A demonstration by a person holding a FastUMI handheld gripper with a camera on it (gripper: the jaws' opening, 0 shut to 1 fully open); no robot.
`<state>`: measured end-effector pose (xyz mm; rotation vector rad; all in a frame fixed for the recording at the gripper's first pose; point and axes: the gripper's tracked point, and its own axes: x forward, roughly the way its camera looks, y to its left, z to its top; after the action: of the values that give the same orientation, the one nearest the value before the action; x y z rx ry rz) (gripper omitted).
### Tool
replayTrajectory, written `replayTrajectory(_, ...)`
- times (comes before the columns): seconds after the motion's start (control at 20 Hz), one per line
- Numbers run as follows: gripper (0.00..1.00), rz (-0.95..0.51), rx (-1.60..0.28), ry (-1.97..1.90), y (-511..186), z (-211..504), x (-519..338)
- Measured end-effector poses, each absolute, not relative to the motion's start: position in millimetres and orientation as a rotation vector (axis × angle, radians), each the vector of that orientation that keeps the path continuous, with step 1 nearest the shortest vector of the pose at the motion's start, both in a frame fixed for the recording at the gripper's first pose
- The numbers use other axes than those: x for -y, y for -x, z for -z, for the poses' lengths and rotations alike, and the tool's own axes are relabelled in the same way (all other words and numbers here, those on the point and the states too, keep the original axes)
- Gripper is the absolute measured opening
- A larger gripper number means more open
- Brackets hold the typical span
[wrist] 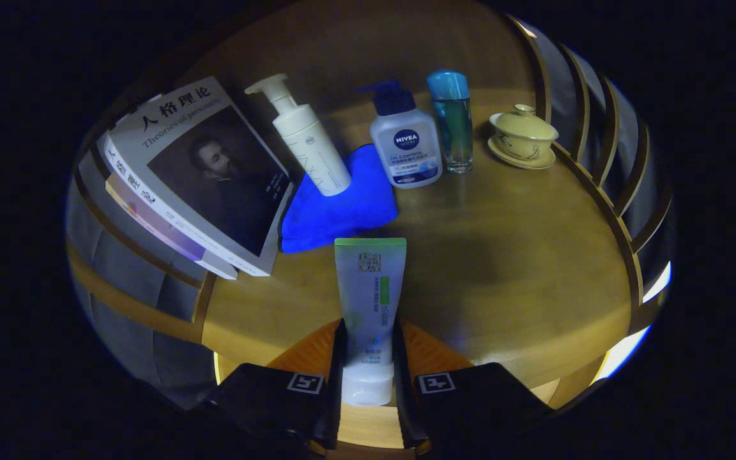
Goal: Pull open the drawer, take out the items inside it, and place them on the countertop above the cabinet.
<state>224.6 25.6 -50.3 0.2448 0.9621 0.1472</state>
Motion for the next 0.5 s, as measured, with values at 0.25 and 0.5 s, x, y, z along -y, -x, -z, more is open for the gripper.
replayTrajectory(0.25, 0.50, -0.134, -0.926, -0.224, -228, 48, -29)
replayTrajectory(0.5, 0.86, -0.193, -0.838, -0.193, -216, 21, -39)
